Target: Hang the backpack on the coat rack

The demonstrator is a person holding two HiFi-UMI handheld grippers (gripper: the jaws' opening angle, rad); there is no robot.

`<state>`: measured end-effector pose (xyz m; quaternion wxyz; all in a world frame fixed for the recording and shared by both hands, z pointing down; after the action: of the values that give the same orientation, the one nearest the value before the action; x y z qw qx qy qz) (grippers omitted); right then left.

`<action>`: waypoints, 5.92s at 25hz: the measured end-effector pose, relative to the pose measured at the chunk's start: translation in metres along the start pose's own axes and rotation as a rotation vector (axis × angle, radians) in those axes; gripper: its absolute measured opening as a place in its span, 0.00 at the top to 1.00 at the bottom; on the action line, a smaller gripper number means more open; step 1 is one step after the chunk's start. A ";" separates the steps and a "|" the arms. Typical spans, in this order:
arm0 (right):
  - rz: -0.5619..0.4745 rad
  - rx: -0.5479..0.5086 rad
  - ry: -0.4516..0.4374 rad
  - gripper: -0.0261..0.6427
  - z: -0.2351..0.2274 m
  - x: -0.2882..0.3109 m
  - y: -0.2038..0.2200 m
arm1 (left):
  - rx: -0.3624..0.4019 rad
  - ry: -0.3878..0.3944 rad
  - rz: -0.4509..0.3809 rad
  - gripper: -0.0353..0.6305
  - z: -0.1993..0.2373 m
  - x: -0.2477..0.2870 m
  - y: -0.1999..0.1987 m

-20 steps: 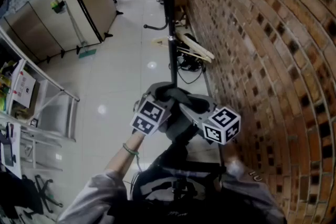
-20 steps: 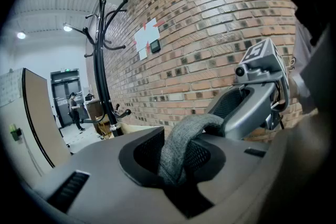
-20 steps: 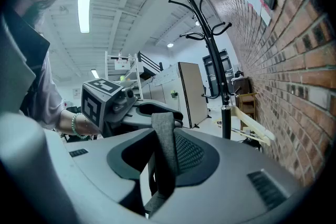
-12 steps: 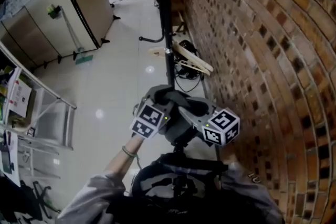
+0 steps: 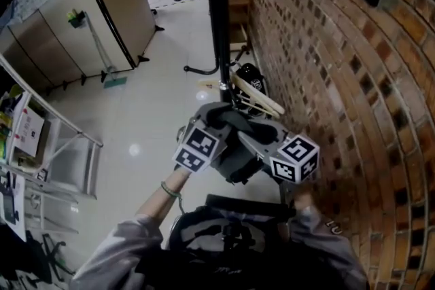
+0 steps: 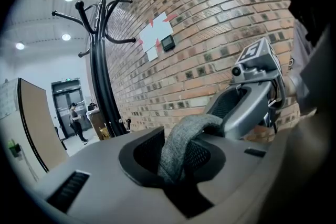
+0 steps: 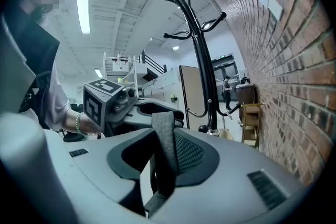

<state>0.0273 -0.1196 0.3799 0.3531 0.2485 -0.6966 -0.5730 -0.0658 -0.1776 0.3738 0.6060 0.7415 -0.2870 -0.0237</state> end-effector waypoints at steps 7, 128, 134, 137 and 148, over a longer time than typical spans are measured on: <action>0.017 0.028 -0.102 0.78 -0.036 0.013 -0.006 | 0.032 -0.062 0.050 0.82 0.017 0.024 -0.006; 0.064 0.138 0.198 0.96 -0.076 0.050 0.050 | -0.403 -0.248 -0.049 0.94 -0.009 0.037 0.068; 0.069 0.120 0.203 0.96 -0.074 0.049 0.053 | -0.408 -0.235 -0.039 0.94 -0.013 0.037 0.072; 0.074 0.131 0.198 0.96 -0.071 0.050 0.056 | -0.409 -0.229 -0.032 0.94 -0.015 0.037 0.074; 0.086 0.127 0.194 0.96 -0.067 0.046 0.059 | -0.421 -0.224 -0.026 0.94 -0.019 0.037 0.078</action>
<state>0.0538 -0.1834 0.4531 0.4266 0.2942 -0.7041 -0.4854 -0.0586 -0.1855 0.4611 0.7114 0.5950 -0.3318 -0.1729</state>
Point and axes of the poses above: the fingertips, and each gripper's own axes: x forward along the fingers, z to its left, y out of its underside, the point moved 6 cm from there along -x, backward along the fingers, and after that the axes turned 9 degrees about y, right-handed, at the moved point
